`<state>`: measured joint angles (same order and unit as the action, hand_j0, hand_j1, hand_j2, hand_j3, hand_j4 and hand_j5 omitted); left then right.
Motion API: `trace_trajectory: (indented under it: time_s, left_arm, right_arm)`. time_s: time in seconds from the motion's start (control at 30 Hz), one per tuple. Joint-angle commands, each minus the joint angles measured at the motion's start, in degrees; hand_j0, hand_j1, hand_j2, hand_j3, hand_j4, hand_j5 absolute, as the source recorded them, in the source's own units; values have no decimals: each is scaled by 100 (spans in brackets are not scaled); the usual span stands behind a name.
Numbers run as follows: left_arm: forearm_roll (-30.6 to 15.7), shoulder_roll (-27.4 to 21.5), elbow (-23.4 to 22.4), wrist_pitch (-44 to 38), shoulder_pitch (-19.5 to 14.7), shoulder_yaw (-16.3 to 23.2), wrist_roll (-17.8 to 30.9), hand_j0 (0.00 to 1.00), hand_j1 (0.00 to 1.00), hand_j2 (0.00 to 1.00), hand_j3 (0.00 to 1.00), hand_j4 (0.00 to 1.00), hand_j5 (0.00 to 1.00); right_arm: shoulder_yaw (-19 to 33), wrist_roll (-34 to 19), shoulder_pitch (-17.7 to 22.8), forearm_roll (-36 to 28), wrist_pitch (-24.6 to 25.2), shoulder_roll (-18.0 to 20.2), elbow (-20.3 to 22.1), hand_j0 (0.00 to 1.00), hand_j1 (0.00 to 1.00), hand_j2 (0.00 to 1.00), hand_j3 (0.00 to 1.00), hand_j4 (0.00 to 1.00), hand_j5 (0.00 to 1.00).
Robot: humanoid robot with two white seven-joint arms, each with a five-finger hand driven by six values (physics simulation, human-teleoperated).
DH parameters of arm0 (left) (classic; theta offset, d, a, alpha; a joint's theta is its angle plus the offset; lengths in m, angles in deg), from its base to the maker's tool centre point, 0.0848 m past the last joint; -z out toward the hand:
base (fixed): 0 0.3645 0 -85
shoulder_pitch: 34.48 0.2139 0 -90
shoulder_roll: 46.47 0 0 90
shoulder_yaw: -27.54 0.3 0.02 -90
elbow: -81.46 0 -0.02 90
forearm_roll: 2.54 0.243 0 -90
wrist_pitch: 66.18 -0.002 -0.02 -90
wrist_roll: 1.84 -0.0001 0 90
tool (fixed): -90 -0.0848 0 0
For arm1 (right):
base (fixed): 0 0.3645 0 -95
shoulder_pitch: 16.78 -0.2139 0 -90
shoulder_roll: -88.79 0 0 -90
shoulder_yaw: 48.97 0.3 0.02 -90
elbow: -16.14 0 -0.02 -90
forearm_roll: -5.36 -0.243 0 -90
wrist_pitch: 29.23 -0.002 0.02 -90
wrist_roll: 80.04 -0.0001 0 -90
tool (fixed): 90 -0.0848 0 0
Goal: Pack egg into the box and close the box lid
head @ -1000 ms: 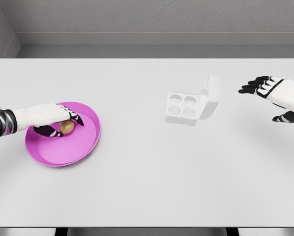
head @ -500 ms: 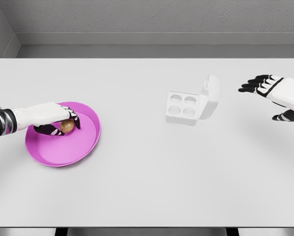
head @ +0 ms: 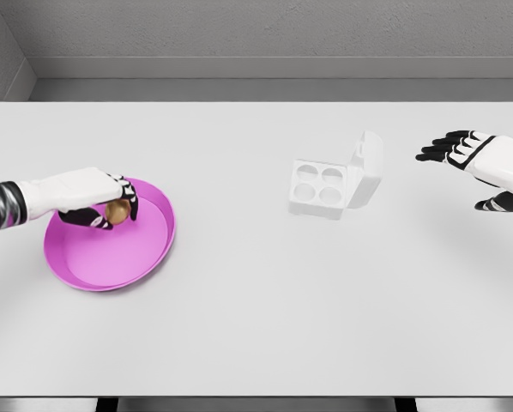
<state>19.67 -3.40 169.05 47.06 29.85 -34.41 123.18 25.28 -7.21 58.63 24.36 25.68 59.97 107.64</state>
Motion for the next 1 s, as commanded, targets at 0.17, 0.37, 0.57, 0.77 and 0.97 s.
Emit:
trace_trajectory:
  time_s: [0.17,0.37,0.57,0.77,0.97]
  left_arm:
    - [-33,9,57,-4,0,-46,-2,40,40,40,40,40,40]
    - [-33,123,119,5,18,-204,-2,40,40,40,40,40,40]
    - [-33,254,198,14,18,-265,-2,39,39,39,39,39,39]
    - [-33,509,198,14,-44,-309,-2,38,38,38,38,38,38]
    - [-24,835,198,23,-88,-309,-2,37,37,37,37,37,37]
  right_arm:
    - [-33,3,0,-37,9,-1,0,100,100,100,100,100,100]
    - [-42,-6,-26,-28,9,-1,-26,100,100,100,100,100,100]
    - [-51,-6,-26,-28,9,-1,-26,100,100,100,100,100,100]
    - [-139,-14,-35,-28,9,-9,-44,100,100,100,100,100,100]
    - [-174,-58,-44,51,9,-18,-79,100,100,100,100,100,100]
